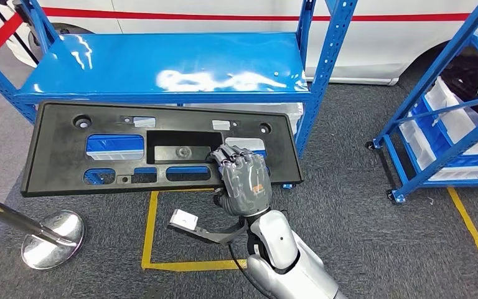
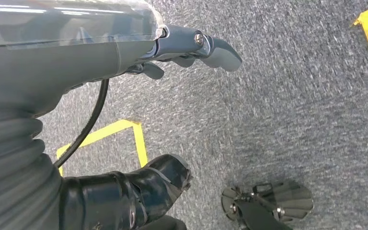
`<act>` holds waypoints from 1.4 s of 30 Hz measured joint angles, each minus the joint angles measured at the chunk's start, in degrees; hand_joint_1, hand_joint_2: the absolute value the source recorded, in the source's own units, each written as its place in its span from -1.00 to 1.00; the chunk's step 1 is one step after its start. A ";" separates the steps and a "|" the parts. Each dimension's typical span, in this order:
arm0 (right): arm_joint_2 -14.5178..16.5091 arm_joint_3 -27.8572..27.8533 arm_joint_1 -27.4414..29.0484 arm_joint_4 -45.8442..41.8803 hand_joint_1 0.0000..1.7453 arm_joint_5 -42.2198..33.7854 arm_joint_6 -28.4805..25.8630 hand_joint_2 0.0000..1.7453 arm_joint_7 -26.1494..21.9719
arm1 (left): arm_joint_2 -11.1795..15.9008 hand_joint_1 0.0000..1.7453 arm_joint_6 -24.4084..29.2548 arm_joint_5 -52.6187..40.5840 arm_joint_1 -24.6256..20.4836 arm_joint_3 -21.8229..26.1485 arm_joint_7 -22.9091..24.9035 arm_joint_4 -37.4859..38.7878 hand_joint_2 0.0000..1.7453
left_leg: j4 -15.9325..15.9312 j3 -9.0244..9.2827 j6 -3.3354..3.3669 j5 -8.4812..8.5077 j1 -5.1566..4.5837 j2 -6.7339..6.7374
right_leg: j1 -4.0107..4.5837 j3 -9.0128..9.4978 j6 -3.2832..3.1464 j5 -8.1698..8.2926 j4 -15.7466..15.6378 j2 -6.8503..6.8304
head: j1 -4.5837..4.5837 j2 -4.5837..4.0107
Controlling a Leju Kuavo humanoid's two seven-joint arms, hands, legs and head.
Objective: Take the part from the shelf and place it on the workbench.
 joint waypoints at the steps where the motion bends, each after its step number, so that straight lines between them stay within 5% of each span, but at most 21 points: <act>1: 0.00 0.00 0.00 0.00 1.00 -0.09 0.01 1.00 -0.01 | -0.01 -1.00 -0.02 0.01 0.00 0.00 0.00 0.00 1.00 | -0.11 -0.05 -0.42 0.41 0.02 0.01 | 0.14 -0.22 -0.40 0.34 -0.19 0.02 | 0.01 0.00; 4: 0.01 0.00 -0.02 0.03 1.00 -0.45 0.07 1.00 -0.05 | 0.03 -1.00 -0.05 0.08 0.08 0.00 -0.01 0.00 1.00 | 1.28 -1.00 -1.41 -1.20 0.32 -0.15 | -0.14 -1.13 -1.75 1.93 -0.97 -0.16 | 0.01 0.00; 7: 0.00 0.00 -0.01 0.09 1.00 -1.00 0.14 1.00 -0.07 | 0.04 -1.00 -0.03 0.04 0.14 0.00 -0.03 0.00 1.00 | 9.93 -3.52 -1.91 -8.28 0.40 -0.25 | -0.12 -2.83 -2.45 3.45 -1.18 -0.24 | -0.14 0.00; 8: -0.01 -0.01 0.04 0.16 1.00 -1.19 0.15 1.00 -0.07 | 0.04 -1.00 0.01 0.02 0.13 0.00 -0.09 0.00 1.00 | 12.85 -4.04 -2.02 -9.47 0.42 -0.25 | -0.06 -3.48 -2.47 3.90 -1.13 -0.24 | -0.14 0.00; 10: -0.08 -0.13 0.20 0.27 1.00 -1.74 0.10 1.00 -0.07 | 0.04 -1.00 0.14 0.02 0.14 0.00 -0.26 0.00 1.00 | 13.75 -2.64 -2.10 -8.44 0.43 -0.24 | 0.01 -4.68 -2.31 4.73 -0.97 -0.25 | -0.14 0.00; 13: -0.21 -0.54 0.35 0.29 1.00 -2.26 -0.01 1.00 -0.07 | 0.04 -1.00 0.22 0.02 0.06 0.00 -0.36 0.00 1.00 | 3.48 4.74 -1.61 -5.92 0.30 -0.29 | 0.06 -5.76 -1.68 5.59 -0.63 -0.23 | -0.12 0.00; 15: -0.23 -0.83 0.34 0.29 1.00 -2.40 -0.07 1.00 -0.07 | 0.04 -1.00 0.26 0.01 0.01 0.00 -0.37 0.00 1.00 | -0.70 7.14 -0.98 -6.21 -0.02 -0.37 | 0.13 -6.02 -0.98 6.12 -0.49 -0.23 | -0.11 0.00; 18: -0.36 -1.36 0.47 0.28 1.00 -2.85 -0.40 1.00 -0.07 | 0.02 -1.00 0.30 0.01 0.05 0.00 -0.37 0.00 1.00 | -1.26 6.89 0.17 -5.49 0.03 -0.23 | 0.14 -6.30 0.03 6.34 -0.24 -0.15 | -0.10 0.00; 20: -0.68 -2.19 0.71 0.27 1.00 -3.14 -0.87 1.00 -0.07 | -0.01 -1.00 0.30 0.06 0.06 0.00 -0.40 0.00 1.00 | -1.64 6.61 1.07 -4.70 0.29 0.01 | 0.08 -7.80 0.56 3.74 3.12 -0.03 | -0.02 0.00; 22: -1.23 -3.34 1.30 0.27 1.00 -3.37 -1.59 1.00 -0.07 | -0.02 -1.00 0.29 0.20 0.14 0.01 -0.45 0.00 1.00 | -1.57 5.93 1.53 -4.23 0.17 0.16 | -0.02 -10.67 0.89 -0.39 10.15 0.00 | 0.04 0.00; 24: -1.99 -4.78 2.40 0.27 1.00 -3.61 -2.26 1.00 -0.07 | -0.01 -1.00 0.30 0.44 0.30 0.02 -0.51 0.00 1.00 | -1.39 5.38 1.59 -3.98 0.09 0.30 | -0.02 -12.21 1.01 -1.92 14.74 -0.01 | 0.03 0.00; 25: -2.40 -5.64 2.97 0.26 1.00 -3.70 -2.50 1.00 -0.10 | 0.00 -1.00 0.31 0.55 0.37 0.04 -0.55 0.00 1.00 | -1.25 5.21 1.57 -3.93 0.06 0.38 | -0.01 -11.44 0.93 -1.13 14.02 -0.03 | 0.04 0.00; 29: -3.47 -8.28 4.23 -0.37 1.00 -3.66 -3.45 1.00 -0.49 | -0.03 -1.00 0.38 0.87 0.47 0.11 -0.70 0.00 1.00 | -0.53 4.83 1.08 -4.18 -0.27 1.06 | 0.64 -4.26 -0.39 3.72 1.07 -1.59 | 0.01 0.00; 31: -3.93 -9.30 5.08 -1.10 1.00 -3.38 -4.48 1.00 -0.78 | -0.03 -1.00 0.50 1.03 0.47 0.24 -0.78 0.00 1.00 | -0.48 4.71 0.60 -4.20 -0.45 1.55 | 1.02 -3.78 -0.73 3.70 -0.32 -1.73 | 0.00 0.00; 34: -5.03 -11.65 7.38 -2.77 1.00 -2.80 -5.93 1.00 -1.10 | -0.01 -1.00 0.73 1.35 0.56 0.45 -1.05 0.00 1.00 | 0.40 4.45 -0.21 -5.27 -0.49 1.41 | 0.40 -3.57 -1.38 4.16 -1.06 -0.99 | -0.02 0.00; 38: -6.24 -15.33 10.56 -5.64 1.00 -2.69 -7.99 1.00 -1.77 | 0.04 -1.00 0.90 1.92 1.00 1.03 -1.52 0.00 1.00 | 13.26 -1.30 -1.00 -11.90 -0.10 0.00 | 0.05 -3.70 -1.92 4.46 -1.25 -0.12 | -0.08 0.00; 39: -6.54 -16.07 11.35 -6.24 1.00 -2.70 -8.23 1.00 -1.92 | 0.04 -1.00 0.90 2.02 1.14 1.17 -1.56 0.00 1.00 | 15.56 -2.37 -1.11 -12.30 -0.04 -0.02 | 0.04 -3.73 -1.92 4.46 -1.17 0.22 | -0.08 0.00; 40: -6.79 -16.65 12.06 -6.72 1.00 -2.71 -8.32 1.00 -1.99 | 0.04 -1.00 0.91 2.10 1.26 1.28 -1.57 0.00 1.00 | 15.62 -2.42 -1.15 -11.53 0.00 -0.03 | 0.04 -3.75 -1.91 4.45 -1.07 0.61 | -0.08 0.00; 42: -7.16 -17.48 13.11 -7.60 1.00 -2.73 -8.36 1.00 -2.04 | 0.08 -1.00 0.92 2.16 1.37 1.38 -1.60 0.00 1.00 | 8.80 0.72 -1.00 -7.33 0.14 -0.43 | 0.01 -3.75 -1.80 4.41 -0.83 1.51 | -0.08 0.00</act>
